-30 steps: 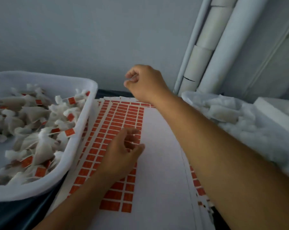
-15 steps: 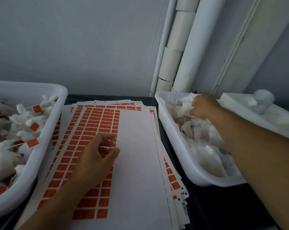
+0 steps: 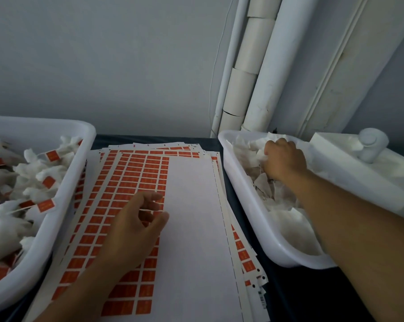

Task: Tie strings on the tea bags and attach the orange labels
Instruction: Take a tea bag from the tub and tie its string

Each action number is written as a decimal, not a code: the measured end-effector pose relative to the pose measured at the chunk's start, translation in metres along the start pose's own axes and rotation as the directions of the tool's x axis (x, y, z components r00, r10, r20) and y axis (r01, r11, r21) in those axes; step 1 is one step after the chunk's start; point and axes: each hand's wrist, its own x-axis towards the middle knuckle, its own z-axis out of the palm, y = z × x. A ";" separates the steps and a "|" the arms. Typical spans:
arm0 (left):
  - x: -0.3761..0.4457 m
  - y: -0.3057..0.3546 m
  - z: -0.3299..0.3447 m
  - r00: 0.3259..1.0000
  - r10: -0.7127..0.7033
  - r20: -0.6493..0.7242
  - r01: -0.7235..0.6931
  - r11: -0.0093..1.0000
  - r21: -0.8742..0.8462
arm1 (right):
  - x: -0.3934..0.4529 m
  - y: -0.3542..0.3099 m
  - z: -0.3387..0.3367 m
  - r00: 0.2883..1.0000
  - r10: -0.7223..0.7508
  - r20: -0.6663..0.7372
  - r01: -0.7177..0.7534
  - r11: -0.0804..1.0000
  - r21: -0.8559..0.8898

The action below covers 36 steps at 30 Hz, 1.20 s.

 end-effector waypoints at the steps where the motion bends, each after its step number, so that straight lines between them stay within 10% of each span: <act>1: 0.000 0.000 0.000 1.000 -0.002 0.000 0.002 1.000 -0.002 | 0.000 0.000 0.000 1.000 0.009 -0.016 -0.009 1.000 0.008; 8: -0.001 0.002 0.000 1.000 -0.008 -0.012 0.007 1.000 -0.013 | 0.002 -0.004 -0.009 0.971 0.186 -0.152 -0.116 0.918 0.378; 18: -0.004 0.010 -0.004 0.998 0.018 -0.067 -0.025 0.994 -0.106 | 0.001 -0.087 -0.101 0.867 0.445 -0.225 0.127 0.241 0.962; 23: -0.007 0.018 -0.015 0.989 -0.020 -0.145 -0.025 0.952 -0.306 | -0.031 -0.145 -0.154 0.943 0.201 -0.264 0.252 0.085 0.964; 28: -0.005 0.024 -0.023 0.997 -0.055 -0.048 0.012 0.770 -0.638 | -0.097 -0.188 -0.131 0.955 -0.288 -0.076 0.040 -0.128 0.991; 36: -0.004 0.018 -0.025 0.995 -0.073 -0.071 0.018 0.812 -0.583 | -0.130 -0.198 -0.064 0.913 -0.406 0.027 -0.056 -0.061 0.997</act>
